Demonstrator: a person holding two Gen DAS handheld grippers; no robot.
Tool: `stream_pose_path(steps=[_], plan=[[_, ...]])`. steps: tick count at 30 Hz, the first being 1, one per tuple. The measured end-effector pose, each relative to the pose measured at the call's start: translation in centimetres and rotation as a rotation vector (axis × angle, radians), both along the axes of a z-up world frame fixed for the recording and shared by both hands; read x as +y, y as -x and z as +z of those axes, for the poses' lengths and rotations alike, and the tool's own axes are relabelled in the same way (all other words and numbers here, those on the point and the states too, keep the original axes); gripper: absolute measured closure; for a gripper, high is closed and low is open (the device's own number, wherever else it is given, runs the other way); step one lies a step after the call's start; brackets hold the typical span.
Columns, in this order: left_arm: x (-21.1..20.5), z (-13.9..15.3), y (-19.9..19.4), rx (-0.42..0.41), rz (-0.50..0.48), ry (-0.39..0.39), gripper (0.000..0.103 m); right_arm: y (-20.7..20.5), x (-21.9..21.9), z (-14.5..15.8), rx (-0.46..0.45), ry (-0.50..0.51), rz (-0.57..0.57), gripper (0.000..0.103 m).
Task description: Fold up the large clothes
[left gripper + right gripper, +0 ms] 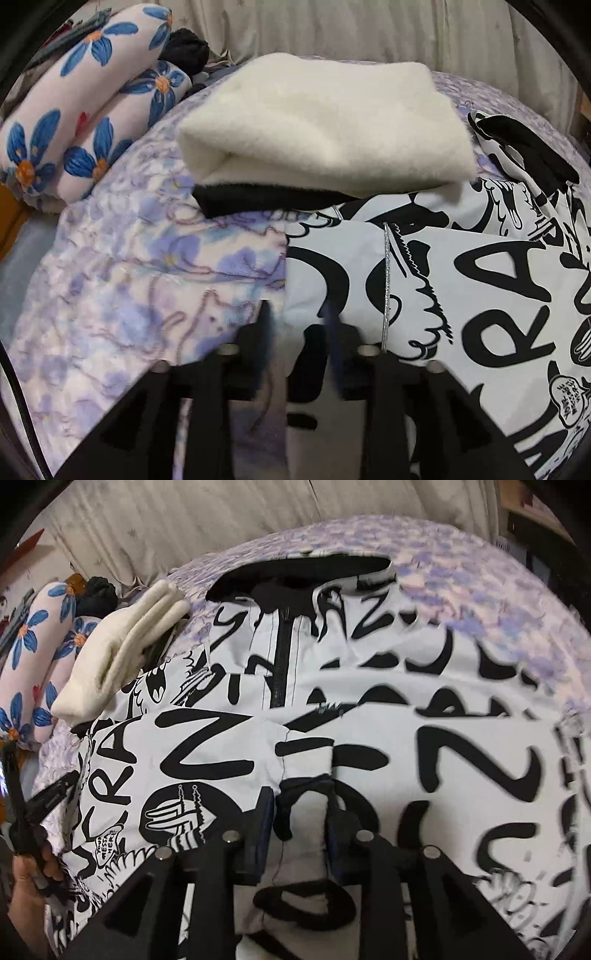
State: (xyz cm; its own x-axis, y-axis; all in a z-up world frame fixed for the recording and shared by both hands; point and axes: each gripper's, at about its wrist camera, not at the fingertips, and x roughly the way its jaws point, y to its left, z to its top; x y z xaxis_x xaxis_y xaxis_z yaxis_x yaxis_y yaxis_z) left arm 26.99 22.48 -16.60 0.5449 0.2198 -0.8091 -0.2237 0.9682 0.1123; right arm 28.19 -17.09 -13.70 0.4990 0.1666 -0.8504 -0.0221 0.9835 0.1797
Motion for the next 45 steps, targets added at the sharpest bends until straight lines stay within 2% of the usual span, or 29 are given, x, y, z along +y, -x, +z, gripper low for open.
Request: stream_pose_path(steps=[2, 3, 6, 10, 15, 17, 19, 21, 23, 26, 28, 33, 37, 39, 42, 45], plan=[[-0.7, 1.3, 0.8, -0.020, -0.002, -0.024, 0.048, 0.7, 0.6, 1.2, -0.034, 0.018, 0.006, 0.073], [-1.2, 2.1, 1.3, -0.038, -0.012, -0.031, 0.046, 1.1, 1.0, 1.9, -0.050, 0.033, 0.004, 0.069], [-3.2, 4.3, 2.8, -0.072, -0.058, -0.024, 0.046, 2.0, 2.6, 3.2, -0.092, 0.057, 0.010, 0.065], [-6.8, 6.1, 4.9, -0.088, -0.130, 0.043, 0.046, 2.9, 5.1, 4.3, -0.139, 0.136, 0.011, 0.063], [-10.6, 6.1, 7.1, -0.081, -0.173, 0.096, 0.046, 5.1, 7.3, 5.7, -0.263, 0.238, -0.024, 0.062], [-11.6, 5.6, 7.7, -0.067, -0.176, 0.108, 0.046, 6.1, 7.8, 6.3, -0.328, 0.252, -0.036, 0.056], [-12.4, 5.1, 8.1, -0.049, -0.174, 0.122, 0.046, 6.9, 8.7, 6.5, -0.374, 0.289, -0.027, 0.040], [-12.9, 4.5, 8.5, -0.036, -0.168, 0.137, 0.046, 7.6, 9.5, 6.5, -0.402, 0.301, -0.011, 0.039], [-13.1, 3.7, 8.6, -0.019, -0.163, 0.154, 0.046, 7.7, 9.9, 6.1, -0.381, 0.215, 0.058, 0.039], [-13.1, 2.3, 8.4, 0.018, -0.151, 0.179, 0.046, 6.9, 10.7, 3.9, -0.239, 0.063, 0.165, 0.039], [-13.2, 1.2, 8.3, 0.044, -0.149, 0.163, 0.046, 6.1, 10.3, 2.1, -0.157, -0.022, 0.177, 0.040], [-12.1, -0.7, 8.3, 0.078, -0.132, 0.139, 0.046, 5.2, 8.3, -0.8, -0.029, -0.041, 0.138, 0.042], [-10.0, -1.1, 8.2, 0.079, -0.102, 0.124, 0.046, 5.8, 4.2, -0.4, -0.055, 0.035, 0.046, 0.043], [-8.9, -1.2, 8.2, 0.078, -0.085, 0.120, 0.046, 6.0, 2.4, -0.5, -0.051, 0.033, 0.013, 0.044], [-8.0, -1.2, 8.4, 0.071, -0.088, 0.151, 0.046, 6.5, -0.3, -0.8, -0.037, 0.086, -0.065, 0.044], [-8.1, -1.2, 8.4, 0.069, -0.100, 0.146, 0.045, 7.0, -2.6, -2.0, 0.011, -0.027, -0.102, 0.044]])
